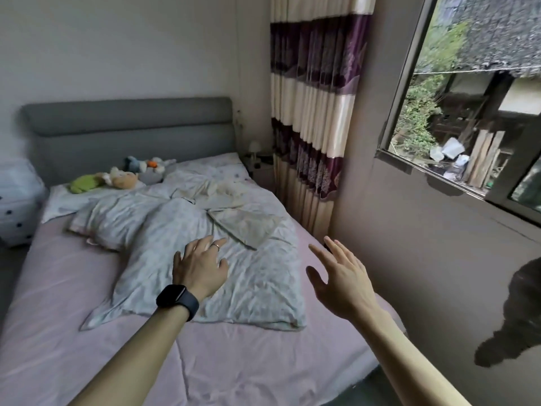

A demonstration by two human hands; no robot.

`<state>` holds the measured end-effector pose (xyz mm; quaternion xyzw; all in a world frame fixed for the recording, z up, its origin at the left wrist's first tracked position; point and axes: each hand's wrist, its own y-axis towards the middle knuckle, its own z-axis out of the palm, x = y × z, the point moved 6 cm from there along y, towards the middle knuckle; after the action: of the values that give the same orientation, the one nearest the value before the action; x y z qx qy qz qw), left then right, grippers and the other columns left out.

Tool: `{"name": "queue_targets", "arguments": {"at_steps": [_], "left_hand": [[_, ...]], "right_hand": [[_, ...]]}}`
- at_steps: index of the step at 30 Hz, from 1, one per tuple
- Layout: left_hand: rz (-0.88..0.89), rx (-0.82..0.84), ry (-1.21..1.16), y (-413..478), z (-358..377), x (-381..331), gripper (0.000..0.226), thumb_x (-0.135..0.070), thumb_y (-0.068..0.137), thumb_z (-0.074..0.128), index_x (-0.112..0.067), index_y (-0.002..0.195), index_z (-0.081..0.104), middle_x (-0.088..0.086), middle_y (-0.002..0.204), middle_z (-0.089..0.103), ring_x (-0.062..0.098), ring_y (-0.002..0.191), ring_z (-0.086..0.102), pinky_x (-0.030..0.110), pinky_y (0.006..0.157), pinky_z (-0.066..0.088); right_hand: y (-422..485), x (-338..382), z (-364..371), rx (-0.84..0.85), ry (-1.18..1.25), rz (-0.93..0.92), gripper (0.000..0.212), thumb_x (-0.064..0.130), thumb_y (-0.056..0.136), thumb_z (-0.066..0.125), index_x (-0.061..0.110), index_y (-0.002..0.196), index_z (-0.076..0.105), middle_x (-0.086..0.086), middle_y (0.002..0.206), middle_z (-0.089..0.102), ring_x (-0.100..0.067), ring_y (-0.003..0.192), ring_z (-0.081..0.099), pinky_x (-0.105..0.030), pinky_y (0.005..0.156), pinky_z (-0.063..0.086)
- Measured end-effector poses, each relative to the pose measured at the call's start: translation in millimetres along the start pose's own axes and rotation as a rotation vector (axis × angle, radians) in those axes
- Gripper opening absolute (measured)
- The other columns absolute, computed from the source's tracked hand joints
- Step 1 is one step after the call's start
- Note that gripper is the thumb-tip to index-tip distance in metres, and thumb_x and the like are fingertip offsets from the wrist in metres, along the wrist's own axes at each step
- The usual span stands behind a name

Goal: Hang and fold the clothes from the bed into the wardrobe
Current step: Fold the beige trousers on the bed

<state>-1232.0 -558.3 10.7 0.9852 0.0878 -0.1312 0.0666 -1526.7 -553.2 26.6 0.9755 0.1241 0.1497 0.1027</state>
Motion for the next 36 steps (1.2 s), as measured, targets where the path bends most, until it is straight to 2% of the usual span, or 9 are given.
{"name": "queue_targets", "arguments": {"at_steps": [10, 19, 24, 27, 32, 34, 36], "left_hand": [[-0.188, 0.073, 0.088, 141.5, 58.4, -1.8, 0.054, -0.043, 0.098, 0.044, -0.038, 0.151, 0.035, -0.01, 0.159, 0.028, 0.017, 0.145, 0.022, 0.047, 0.115, 0.027], [-0.364, 0.156, 0.105, 248.0, 159.2, 12.7, 0.054, -0.043, 0.099, 0.043, -0.037, 0.152, 0.033, -0.009, 0.161, 0.025, 0.017, 0.147, 0.021, 0.04, 0.116, 0.026], [-0.425, 0.284, 0.123, 278.4, 262.4, 51.8, 0.056, -0.044, 0.101, 0.039, -0.038, 0.155, 0.025, -0.007, 0.164, 0.016, 0.021, 0.15, 0.013, 0.043, 0.119, 0.022], [-0.443, 0.368, 0.112, 294.1, 342.4, 84.2, 0.058, -0.045, 0.102, 0.036, -0.039, 0.157, 0.019, -0.005, 0.166, 0.007, 0.024, 0.153, 0.005, 0.048, 0.122, 0.014], [-0.429, 0.457, 0.114, 315.0, 456.5, 133.2, 0.06, -0.054, 0.102, 0.028, -0.044, 0.157, 0.006, -0.003, 0.167, -0.004, 0.029, 0.153, -0.003, 0.056, 0.121, 0.009], [-0.437, 0.515, 0.111, 314.9, 495.1, 151.5, 0.06, -0.061, 0.1, 0.024, -0.049, 0.155, 0.002, -0.006, 0.167, -0.007, 0.031, 0.153, -0.003, 0.059, 0.119, 0.01], [-0.439, 0.567, 0.123, 303.9, 531.3, 169.5, 0.061, -0.07, 0.097, 0.021, -0.056, 0.152, 0.0, -0.011, 0.166, -0.009, 0.031, 0.152, -0.002, 0.062, 0.114, 0.014]], "right_hand": [[177.4, -59.8, 82.0, 0.141, 0.085, -0.129, 0.061, 0.058, 0.099, 0.042, 0.042, 0.155, 0.026, 0.005, 0.167, 0.019, -0.017, 0.154, 0.014, -0.034, 0.121, 0.018], [320.6, -101.3, 196.5, 0.286, 0.13, -0.238, 0.065, 0.058, 0.099, 0.04, 0.037, 0.158, 0.02, 0.006, 0.167, 0.014, -0.016, 0.154, 0.011, -0.031, 0.121, 0.019], [352.0, -117.0, 307.9, 0.405, 0.08, -0.256, 0.071, 0.062, 0.099, 0.036, 0.035, 0.159, 0.01, 0.007, 0.168, 0.008, -0.016, 0.154, 0.008, -0.034, 0.12, 0.025], [362.9, -127.8, 394.8, 0.475, -0.011, -0.259, 0.074, 0.064, 0.098, 0.034, 0.035, 0.159, 0.005, 0.006, 0.169, 0.001, -0.018, 0.155, 0.003, -0.036, 0.121, 0.022], [384.6, -128.0, 511.2, 0.502, -0.096, -0.24, 0.079, 0.067, 0.096, 0.033, 0.032, 0.16, 0.0, 0.001, 0.169, -0.006, -0.023, 0.155, -0.001, -0.041, 0.122, 0.018], [399.2, -122.1, 550.3, 0.486, -0.099, -0.232, 0.08, 0.065, 0.096, 0.036, 0.031, 0.16, 0.0, 0.0, 0.169, -0.006, -0.024, 0.155, 0.001, -0.044, 0.121, 0.021], [417.3, -115.9, 587.8, 0.454, -0.09, -0.216, 0.079, 0.062, 0.096, 0.04, 0.032, 0.159, 0.002, 0.001, 0.169, -0.008, -0.028, 0.153, 0.013, -0.048, 0.117, 0.028]]}}
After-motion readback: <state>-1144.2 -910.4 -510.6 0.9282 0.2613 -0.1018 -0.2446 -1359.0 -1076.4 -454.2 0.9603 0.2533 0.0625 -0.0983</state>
